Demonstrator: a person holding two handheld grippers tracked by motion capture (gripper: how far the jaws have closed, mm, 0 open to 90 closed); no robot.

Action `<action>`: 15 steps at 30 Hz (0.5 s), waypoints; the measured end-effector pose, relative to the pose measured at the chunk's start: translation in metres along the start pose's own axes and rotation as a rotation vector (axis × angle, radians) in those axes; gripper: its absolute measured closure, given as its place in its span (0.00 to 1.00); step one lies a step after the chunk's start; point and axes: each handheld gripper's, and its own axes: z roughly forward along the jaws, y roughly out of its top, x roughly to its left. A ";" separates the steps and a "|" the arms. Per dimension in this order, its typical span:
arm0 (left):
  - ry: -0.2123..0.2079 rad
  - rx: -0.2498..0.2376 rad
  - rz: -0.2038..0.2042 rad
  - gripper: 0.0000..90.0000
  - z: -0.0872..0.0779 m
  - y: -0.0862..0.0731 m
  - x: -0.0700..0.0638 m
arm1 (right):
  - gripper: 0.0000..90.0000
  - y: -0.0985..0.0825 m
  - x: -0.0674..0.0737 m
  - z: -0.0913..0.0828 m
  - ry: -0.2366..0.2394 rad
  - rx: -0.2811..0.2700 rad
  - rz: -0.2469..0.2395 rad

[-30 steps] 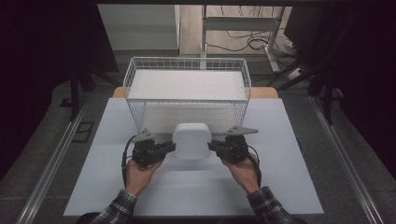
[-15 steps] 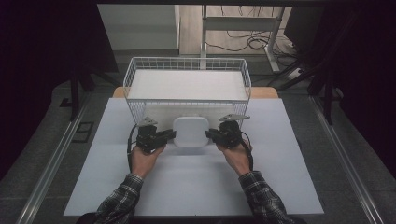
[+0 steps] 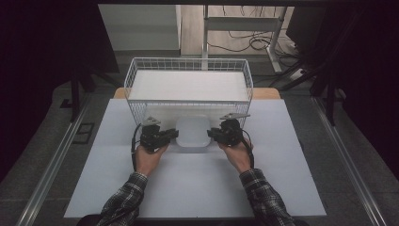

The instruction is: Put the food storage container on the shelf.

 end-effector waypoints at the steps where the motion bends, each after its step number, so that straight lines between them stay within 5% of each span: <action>1: 0.017 -0.004 0.012 0.84 0.001 0.002 -0.001 | 0.78 0.001 -0.001 0.001 -0.001 -0.010 0.003; 15: 0.149 -0.072 0.033 0.74 0.015 0.019 0.003 | 0.74 0.015 -0.006 0.012 -0.109 -0.109 0.036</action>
